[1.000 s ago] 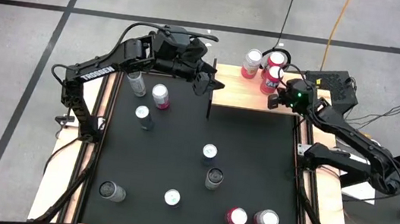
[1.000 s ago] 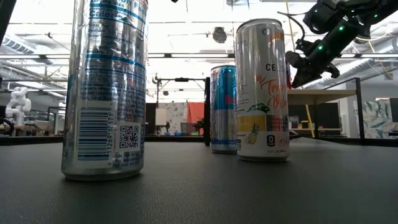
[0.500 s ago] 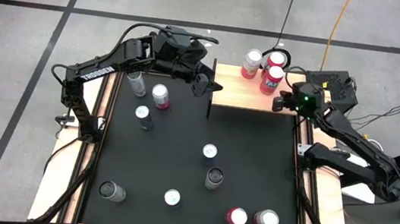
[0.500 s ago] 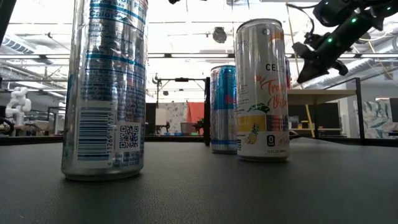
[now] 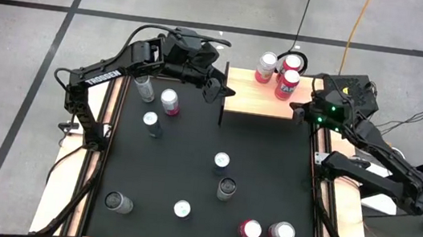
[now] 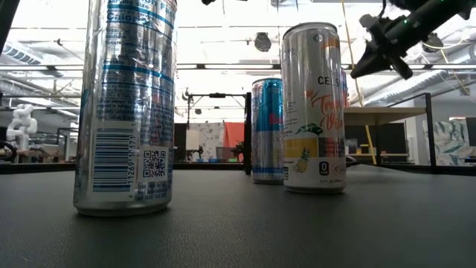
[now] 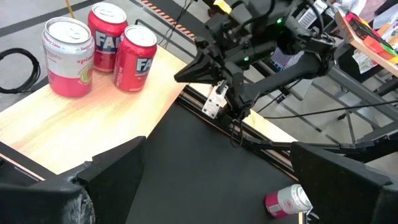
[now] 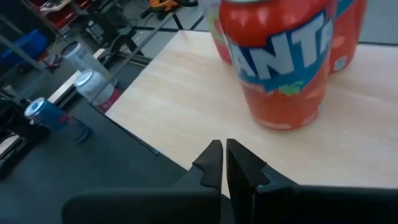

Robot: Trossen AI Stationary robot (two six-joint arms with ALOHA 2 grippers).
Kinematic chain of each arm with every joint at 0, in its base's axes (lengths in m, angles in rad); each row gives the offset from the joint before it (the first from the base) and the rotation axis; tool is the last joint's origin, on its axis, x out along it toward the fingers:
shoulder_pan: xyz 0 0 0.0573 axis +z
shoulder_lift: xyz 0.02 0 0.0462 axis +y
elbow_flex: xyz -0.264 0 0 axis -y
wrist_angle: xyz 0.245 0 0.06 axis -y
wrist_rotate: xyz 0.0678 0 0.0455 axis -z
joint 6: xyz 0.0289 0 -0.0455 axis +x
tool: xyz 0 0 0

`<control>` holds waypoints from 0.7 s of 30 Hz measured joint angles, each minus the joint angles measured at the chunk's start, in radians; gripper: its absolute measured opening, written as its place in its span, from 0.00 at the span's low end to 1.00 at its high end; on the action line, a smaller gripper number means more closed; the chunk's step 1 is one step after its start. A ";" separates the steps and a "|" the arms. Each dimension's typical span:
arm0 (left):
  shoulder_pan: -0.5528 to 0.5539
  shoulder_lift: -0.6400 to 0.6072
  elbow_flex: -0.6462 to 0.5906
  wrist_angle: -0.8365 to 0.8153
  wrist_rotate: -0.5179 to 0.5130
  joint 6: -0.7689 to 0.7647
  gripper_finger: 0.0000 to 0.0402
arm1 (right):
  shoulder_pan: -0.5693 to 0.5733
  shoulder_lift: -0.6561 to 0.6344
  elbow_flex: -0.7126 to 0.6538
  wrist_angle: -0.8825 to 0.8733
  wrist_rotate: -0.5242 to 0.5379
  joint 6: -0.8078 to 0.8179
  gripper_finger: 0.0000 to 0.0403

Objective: Place canned beverage on shelf
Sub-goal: Put the top red soda can on the shelf aligned with the other red soda can

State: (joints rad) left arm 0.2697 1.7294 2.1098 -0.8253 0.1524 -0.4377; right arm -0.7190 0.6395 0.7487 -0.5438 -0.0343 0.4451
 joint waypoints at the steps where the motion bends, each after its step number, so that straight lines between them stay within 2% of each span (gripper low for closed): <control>1: -0.003 0.000 0.000 0.000 0.000 0.001 1.00 | 0.008 0.000 0.015 -0.014 0.011 0.004 0.00; 7: -0.028 0.000 0.000 -0.002 -0.024 0.009 1.00 | 0.039 0.022 0.147 -0.190 0.080 0.000 0.00; 11: -0.043 0.000 0.000 -0.006 -0.026 0.037 1.00 | 0.047 0.061 0.244 -0.348 0.205 0.003 0.00; 14: -0.049 0.000 0.000 -0.027 -0.026 0.054 1.00 | 0.047 0.091 0.277 -0.398 0.283 0.013 0.00; 21: -0.054 0.000 0.000 -0.090 -0.027 0.054 1.00 | 0.047 0.155 0.278 -0.400 0.293 -0.095 0.00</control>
State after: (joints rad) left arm 0.2162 1.7294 2.1101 -0.9154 0.1257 -0.3842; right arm -0.6724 0.7948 1.0267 -0.9433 0.2588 0.3502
